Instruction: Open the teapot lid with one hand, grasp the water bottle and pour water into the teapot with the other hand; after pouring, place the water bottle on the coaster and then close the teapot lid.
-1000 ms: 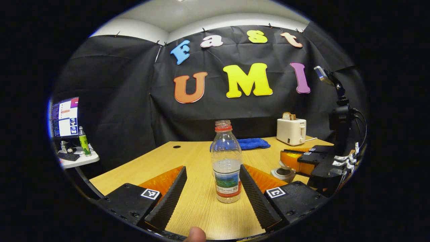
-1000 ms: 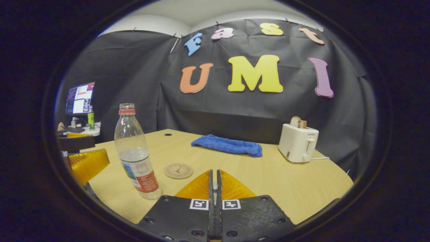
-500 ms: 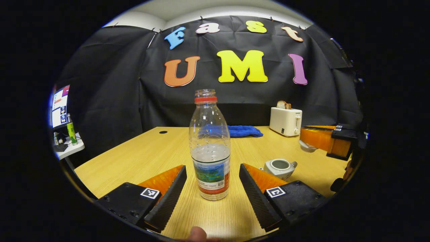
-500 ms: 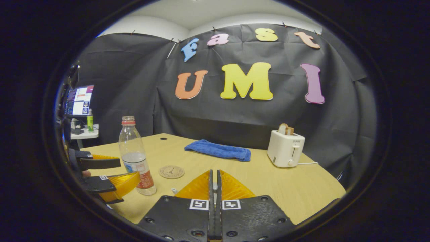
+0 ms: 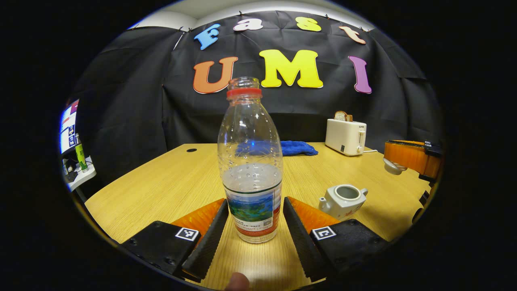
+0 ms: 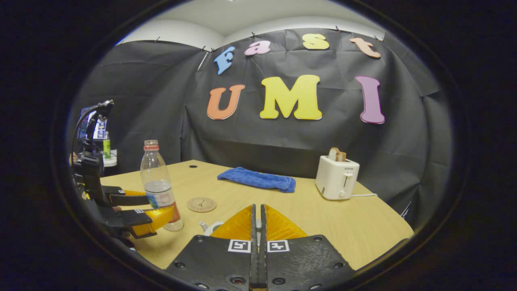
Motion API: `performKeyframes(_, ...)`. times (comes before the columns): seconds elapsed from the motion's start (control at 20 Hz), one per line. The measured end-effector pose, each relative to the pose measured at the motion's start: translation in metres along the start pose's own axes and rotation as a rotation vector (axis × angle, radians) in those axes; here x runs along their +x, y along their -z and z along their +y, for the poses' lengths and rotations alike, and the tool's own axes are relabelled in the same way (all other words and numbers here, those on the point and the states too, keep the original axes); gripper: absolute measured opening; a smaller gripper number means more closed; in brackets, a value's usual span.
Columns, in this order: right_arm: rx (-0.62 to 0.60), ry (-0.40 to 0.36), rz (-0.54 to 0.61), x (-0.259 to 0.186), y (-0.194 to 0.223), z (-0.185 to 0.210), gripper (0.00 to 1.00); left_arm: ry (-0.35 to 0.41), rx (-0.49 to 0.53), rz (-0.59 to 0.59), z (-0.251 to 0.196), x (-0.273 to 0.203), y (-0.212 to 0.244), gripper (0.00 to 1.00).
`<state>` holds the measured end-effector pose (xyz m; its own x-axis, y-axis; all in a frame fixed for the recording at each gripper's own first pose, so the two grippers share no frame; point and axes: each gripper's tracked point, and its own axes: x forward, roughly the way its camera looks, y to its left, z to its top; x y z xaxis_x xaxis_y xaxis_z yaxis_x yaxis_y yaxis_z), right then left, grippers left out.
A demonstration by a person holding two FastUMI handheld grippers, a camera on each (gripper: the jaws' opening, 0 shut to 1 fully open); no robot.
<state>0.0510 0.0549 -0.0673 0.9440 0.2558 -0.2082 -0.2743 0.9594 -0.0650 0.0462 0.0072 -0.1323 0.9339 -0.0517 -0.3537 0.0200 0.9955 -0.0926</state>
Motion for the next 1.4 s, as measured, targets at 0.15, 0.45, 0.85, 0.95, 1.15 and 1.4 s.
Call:
performKeyframes(0.15,0.021,-0.007,0.009,-0.001,0.004,-0.004,0.00,0.003,0.012,0.008,0.001,0.002,0.000,0.81)
performKeyframes(0.45,0.035,-0.002,0.008,-0.010,0.005,-0.018,0.00,-0.046,0.238,0.028,0.013,-0.003,-0.019,0.78)
performKeyframes(0.85,0.043,0.016,0.008,-0.022,0.009,-0.045,0.00,-0.158,0.720,0.011,0.036,-0.007,-0.039,0.75)
performKeyframes(0.95,0.043,0.019,0.013,-0.026,0.013,-0.051,0.00,-0.187,0.823,0.034,0.043,-0.007,-0.038,0.75)
performKeyframes(1.15,0.046,0.024,0.020,-0.032,0.019,-0.060,0.00,-0.244,1.049,0.064,0.053,-0.013,-0.036,0.74)
performKeyframes(1.4,0.041,0.026,0.028,-0.037,0.027,-0.067,0.00,-0.246,1.318,0.074,0.047,-0.010,-0.029,0.74)
